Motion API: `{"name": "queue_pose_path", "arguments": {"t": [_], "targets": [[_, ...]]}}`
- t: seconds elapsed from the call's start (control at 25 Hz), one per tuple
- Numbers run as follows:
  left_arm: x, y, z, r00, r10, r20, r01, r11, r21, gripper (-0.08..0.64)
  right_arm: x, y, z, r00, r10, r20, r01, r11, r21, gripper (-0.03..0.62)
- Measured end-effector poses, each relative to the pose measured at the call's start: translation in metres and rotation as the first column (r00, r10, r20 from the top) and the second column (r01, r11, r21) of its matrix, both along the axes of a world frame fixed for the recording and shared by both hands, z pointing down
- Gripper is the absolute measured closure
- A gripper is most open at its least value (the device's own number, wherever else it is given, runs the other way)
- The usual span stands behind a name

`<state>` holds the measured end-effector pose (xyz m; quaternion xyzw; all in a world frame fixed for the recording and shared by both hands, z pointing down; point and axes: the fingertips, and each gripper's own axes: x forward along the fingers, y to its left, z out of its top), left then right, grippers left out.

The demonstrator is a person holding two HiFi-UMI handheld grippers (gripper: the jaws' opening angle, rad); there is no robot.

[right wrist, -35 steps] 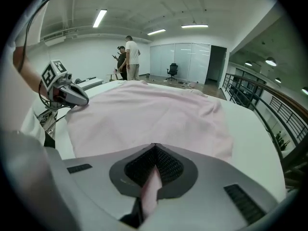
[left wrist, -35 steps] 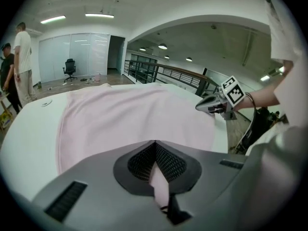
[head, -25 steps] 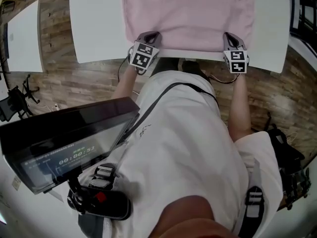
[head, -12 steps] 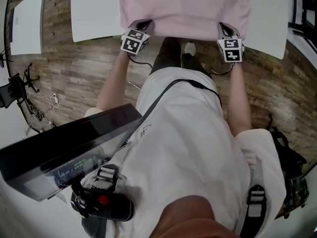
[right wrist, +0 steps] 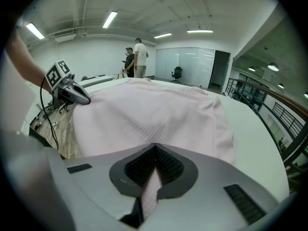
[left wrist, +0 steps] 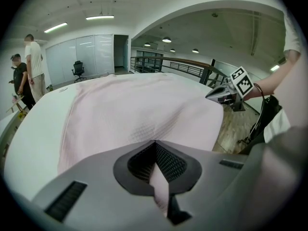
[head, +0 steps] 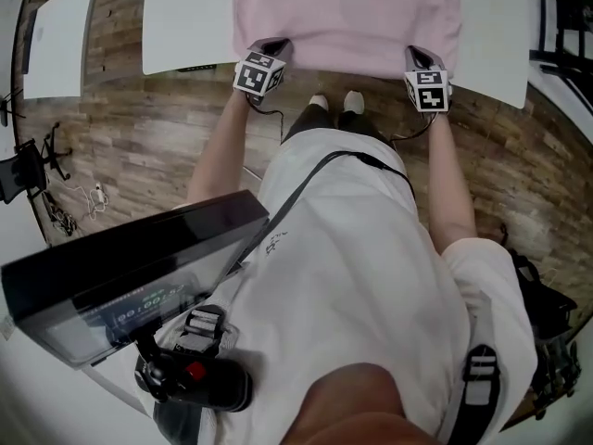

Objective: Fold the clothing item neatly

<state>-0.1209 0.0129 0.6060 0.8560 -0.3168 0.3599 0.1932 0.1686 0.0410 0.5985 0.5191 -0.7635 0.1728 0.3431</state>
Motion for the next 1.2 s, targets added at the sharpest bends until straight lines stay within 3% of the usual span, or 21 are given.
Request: {"name": "queue_pose_path", "arguments": {"t": [0.32, 0.6, 0.8, 0.96, 1.2], "targets": [[0.02, 0.018, 0.012, 1.0, 0.012, -0.005, -0.012, 1.0, 0.009, 0.558, 0.023, 0.011, 0.017, 0.996, 0.066, 0.053, -0.064, 0.997, -0.047, 0.589], [0.011, 0.014, 0.007, 0.998, 0.056, 0.008, -0.056, 0.998, 0.016, 0.558, 0.013, 0.01, 0.011, 0.991, 0.121, 0.06, -0.118, 0.992, -0.042, 0.589], [-0.008, 0.007, -0.019, 1.0, 0.015, -0.025, -0.012, 0.995, 0.103, 0.558, 0.006, 0.022, -0.014, 0.99, 0.13, 0.053, -0.131, 0.991, 0.02, 0.589], [-0.015, 0.013, -0.039, 0.997, 0.044, -0.056, -0.036, 0.989, 0.146, 0.558, -0.004, 0.042, -0.036, 0.99, 0.117, 0.082, -0.124, 0.988, 0.086, 0.589], [-0.013, 0.039, -0.033, 0.992, 0.119, 0.03, -0.123, 0.97, 0.208, 0.558, -0.024, 0.072, -0.053, 0.998, 0.045, 0.05, -0.051, 0.992, 0.116, 0.591]]}}
